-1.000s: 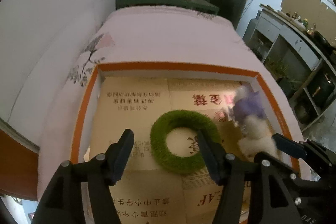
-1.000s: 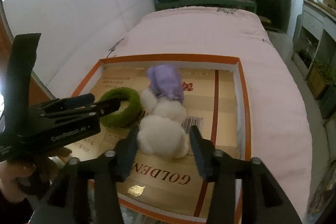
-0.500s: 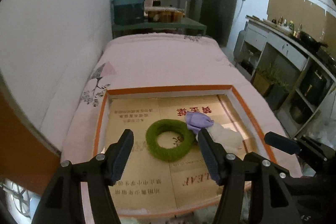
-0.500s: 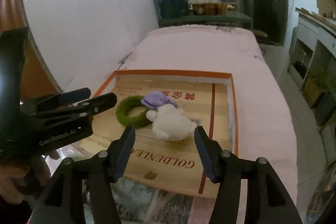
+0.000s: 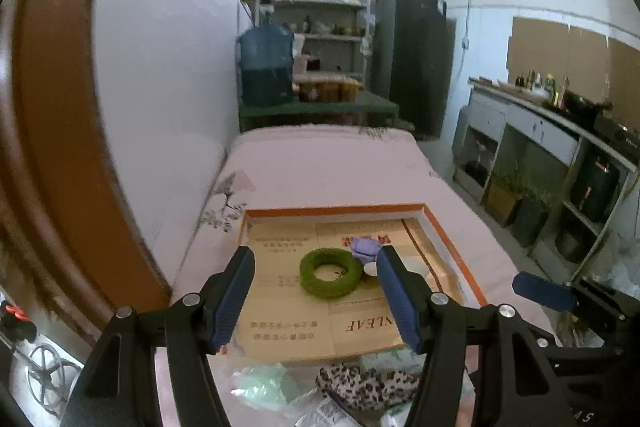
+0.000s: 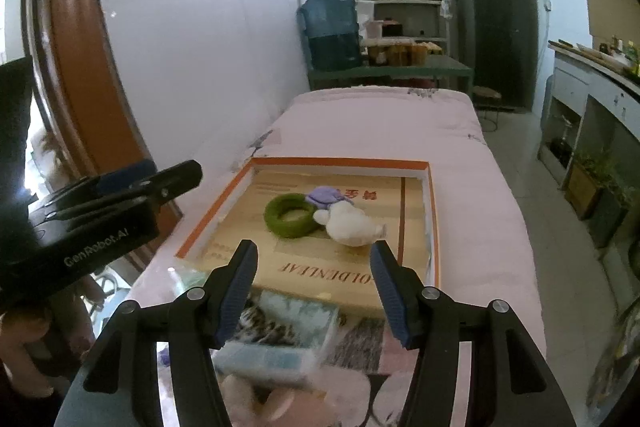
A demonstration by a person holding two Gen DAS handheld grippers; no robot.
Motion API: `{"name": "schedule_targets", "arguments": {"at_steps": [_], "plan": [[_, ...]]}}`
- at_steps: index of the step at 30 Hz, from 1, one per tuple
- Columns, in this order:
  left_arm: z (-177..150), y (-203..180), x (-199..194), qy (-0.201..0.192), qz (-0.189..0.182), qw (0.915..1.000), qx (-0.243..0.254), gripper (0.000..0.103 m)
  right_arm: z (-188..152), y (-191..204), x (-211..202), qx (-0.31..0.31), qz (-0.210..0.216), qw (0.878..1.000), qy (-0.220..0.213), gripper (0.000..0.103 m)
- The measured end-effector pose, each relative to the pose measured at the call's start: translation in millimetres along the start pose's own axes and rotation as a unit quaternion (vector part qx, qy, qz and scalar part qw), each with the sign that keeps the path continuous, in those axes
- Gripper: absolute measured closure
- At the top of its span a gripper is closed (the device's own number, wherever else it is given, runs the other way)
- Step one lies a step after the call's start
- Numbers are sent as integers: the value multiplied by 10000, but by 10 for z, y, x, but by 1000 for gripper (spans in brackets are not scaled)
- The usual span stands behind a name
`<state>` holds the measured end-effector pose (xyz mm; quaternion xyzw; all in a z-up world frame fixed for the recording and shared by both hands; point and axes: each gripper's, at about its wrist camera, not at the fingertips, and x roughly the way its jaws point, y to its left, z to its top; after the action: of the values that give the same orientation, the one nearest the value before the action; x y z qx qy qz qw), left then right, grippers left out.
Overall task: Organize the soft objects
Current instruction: 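Withdraw both grippers from the tray back toward the remaining soft items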
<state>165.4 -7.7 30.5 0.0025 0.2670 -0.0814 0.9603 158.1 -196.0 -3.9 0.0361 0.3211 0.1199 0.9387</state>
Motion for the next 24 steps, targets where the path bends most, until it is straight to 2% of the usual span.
{"name": "schedule_targets", "arguments": {"at_steps": [3, 11, 20, 24], "plan": [[-26, 16, -208, -216, 23, 9998, -29, 40, -40, 64, -165, 17, -4, 10000, -73, 43], [-161, 0, -680, -442, 286, 9985, 122, 40, -214, 299, -578, -183, -82, 9994, -291, 42], [-380, 38, -1029, -475, 423, 9979, 95, 40, -433, 466, -921, -177, -41, 9988, -445, 42], [-476, 60, -1144, -425, 315, 9986, 90, 40, -556, 569, -1061, -197, -31, 9986, -494, 42]]}}
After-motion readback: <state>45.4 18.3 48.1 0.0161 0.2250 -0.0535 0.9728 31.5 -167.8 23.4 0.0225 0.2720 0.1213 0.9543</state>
